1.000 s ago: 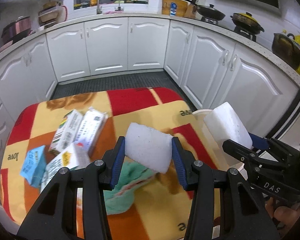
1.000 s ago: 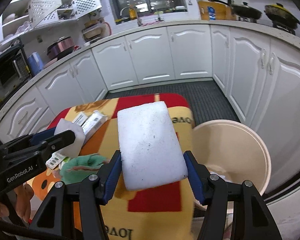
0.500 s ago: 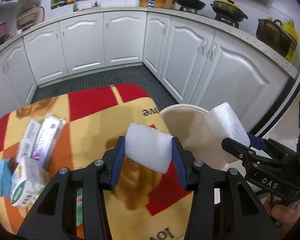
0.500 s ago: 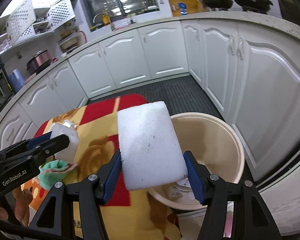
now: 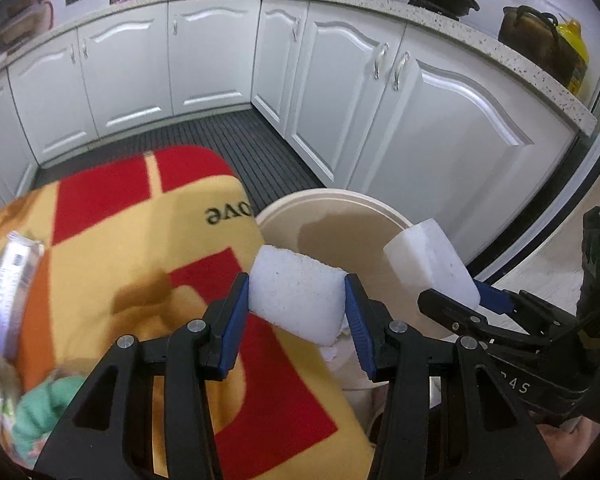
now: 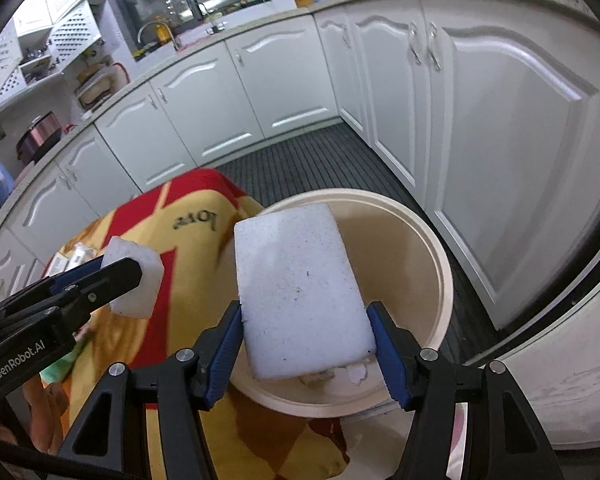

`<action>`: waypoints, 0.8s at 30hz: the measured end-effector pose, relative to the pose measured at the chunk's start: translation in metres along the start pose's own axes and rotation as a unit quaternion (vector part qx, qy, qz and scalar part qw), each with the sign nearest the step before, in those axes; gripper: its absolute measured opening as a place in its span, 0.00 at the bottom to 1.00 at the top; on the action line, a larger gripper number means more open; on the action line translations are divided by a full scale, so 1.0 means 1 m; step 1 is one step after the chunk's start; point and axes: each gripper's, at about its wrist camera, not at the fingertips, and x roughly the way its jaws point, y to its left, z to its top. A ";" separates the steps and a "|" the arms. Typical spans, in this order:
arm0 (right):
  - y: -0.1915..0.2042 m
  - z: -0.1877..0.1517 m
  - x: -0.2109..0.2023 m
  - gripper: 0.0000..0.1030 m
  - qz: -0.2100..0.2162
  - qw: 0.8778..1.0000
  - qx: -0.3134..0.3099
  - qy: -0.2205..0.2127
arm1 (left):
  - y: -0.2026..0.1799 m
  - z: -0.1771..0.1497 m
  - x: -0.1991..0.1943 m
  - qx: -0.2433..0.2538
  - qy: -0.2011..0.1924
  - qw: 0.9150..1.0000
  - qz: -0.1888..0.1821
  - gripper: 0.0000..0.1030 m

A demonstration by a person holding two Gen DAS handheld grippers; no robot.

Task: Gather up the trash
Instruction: 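Carry both foam blocks over the beige bin, then open both tools to drop the foam blocks into the bin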

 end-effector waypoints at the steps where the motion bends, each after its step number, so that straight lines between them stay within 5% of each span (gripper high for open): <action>1: -0.003 0.001 0.002 0.58 -0.004 1.000 0.002 0.001 | 0.000 0.000 0.002 -0.001 0.001 1.000 -0.001 0.49; 5: -0.016 0.006 0.010 0.63 -0.020 1.000 0.014 0.008 | -0.002 0.001 0.012 -0.010 0.004 1.000 -0.016 0.57; 8: -0.026 0.007 0.016 0.78 -0.034 0.999 0.027 0.018 | -0.001 0.000 0.015 -0.016 0.009 1.000 -0.021 0.58; 16: -0.035 0.001 0.019 0.79 -0.029 0.998 0.046 0.031 | 0.000 -0.003 0.015 -0.016 0.014 0.999 -0.035 0.69; 24: -0.027 -0.001 0.011 0.79 -0.027 0.999 0.040 0.026 | 0.002 -0.005 0.009 -0.016 0.011 0.999 -0.032 0.70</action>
